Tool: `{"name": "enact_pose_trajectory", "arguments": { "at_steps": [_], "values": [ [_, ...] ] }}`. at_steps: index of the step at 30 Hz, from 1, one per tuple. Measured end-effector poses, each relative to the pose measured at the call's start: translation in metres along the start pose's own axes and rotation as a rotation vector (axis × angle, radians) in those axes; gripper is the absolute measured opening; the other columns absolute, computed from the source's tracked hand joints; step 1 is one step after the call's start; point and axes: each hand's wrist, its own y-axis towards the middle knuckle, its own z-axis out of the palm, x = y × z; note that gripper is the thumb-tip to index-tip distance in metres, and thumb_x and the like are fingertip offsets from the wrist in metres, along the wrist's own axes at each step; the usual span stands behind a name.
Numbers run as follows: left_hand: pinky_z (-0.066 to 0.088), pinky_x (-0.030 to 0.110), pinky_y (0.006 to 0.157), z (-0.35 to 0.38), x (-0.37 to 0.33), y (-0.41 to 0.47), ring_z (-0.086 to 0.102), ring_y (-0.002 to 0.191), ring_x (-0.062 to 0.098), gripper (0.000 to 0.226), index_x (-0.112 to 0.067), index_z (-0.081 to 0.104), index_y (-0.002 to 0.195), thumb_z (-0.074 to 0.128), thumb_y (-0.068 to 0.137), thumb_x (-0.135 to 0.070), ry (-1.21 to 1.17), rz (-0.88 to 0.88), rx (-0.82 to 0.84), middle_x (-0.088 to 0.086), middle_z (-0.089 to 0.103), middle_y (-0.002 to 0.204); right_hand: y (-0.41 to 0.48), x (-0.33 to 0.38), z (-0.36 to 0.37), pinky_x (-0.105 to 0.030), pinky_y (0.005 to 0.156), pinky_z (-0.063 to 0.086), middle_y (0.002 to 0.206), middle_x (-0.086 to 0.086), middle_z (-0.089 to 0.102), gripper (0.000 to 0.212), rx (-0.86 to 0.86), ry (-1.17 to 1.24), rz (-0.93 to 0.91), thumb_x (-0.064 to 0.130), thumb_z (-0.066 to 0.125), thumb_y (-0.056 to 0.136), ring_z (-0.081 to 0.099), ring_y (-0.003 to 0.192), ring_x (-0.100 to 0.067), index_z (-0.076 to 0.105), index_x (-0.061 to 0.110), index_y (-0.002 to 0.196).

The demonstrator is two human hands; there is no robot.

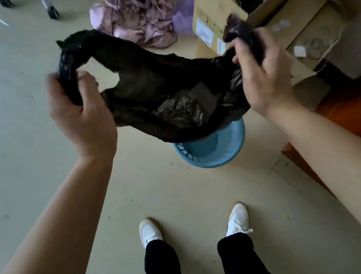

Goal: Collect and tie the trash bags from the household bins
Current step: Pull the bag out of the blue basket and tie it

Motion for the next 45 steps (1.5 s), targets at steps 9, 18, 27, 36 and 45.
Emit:
{"name": "enact_pose_trajectory", "arguments": {
  "at_steps": [9,18,27,36,45],
  "values": [
    [0.043,0.029,0.066,-0.117,-0.015,0.042,0.051,0.067,0.01,0.012,-0.026,0.054,0.075,0.058,0.086,-0.022,0.123,-0.125,-0.119,-0.005,0.056,0.071,0.003,0.074,0.069,-0.025,0.077,0.047,0.08,0.012,0.061,0.008,0.127,0.112,0.135,0.025,0.055,0.091,0.057,0.074,-0.007,0.06,0.019,0.091],
    [0.044,0.025,0.071,-0.19,0.089,0.039,0.054,0.075,0.011,0.014,-0.029,0.061,0.073,0.059,0.085,-0.033,0.215,-0.475,-0.062,0.008,0.064,0.086,-0.063,0.065,0.196,-0.035,0.084,0.048,0.1,-0.003,0.07,0.02,0.417,-0.158,0.379,0.023,0.057,0.089,0.061,0.097,-0.027,0.069,0.016,0.103],
    [0.05,0.041,0.097,-0.255,0.254,0.023,0.063,0.108,0.02,0.028,-0.034,0.067,0.101,0.059,0.08,-0.051,0.357,-0.539,0.222,0.008,0.065,0.113,-0.154,-0.035,0.303,-0.032,0.113,0.038,0.137,0.0,0.053,0.061,0.542,-0.124,0.474,0.038,0.071,0.084,0.052,0.126,-0.014,0.049,0.029,0.14],
    [0.018,0.045,0.124,-0.307,0.346,-0.039,0.006,0.153,0.012,0.148,-0.033,-0.003,0.159,0.068,0.043,-0.093,0.653,-0.509,0.434,0.0,0.008,0.167,-0.227,-0.125,0.306,-0.042,0.124,0.001,0.164,0.002,-0.022,0.139,0.673,-0.14,0.2,0.09,0.059,0.059,-0.017,0.151,-0.008,-0.02,0.028,0.154],
    [0.027,0.048,0.12,-0.211,0.443,0.035,0.037,0.145,0.018,0.062,-0.02,0.051,0.141,0.056,0.091,-0.056,0.436,-0.248,0.439,0.003,0.05,0.15,-0.188,-0.205,0.41,-0.034,0.111,0.04,0.134,-0.003,0.059,0.05,0.58,0.072,0.241,0.057,0.057,0.09,0.052,0.129,-0.015,0.062,0.021,0.125]
  ]
}}
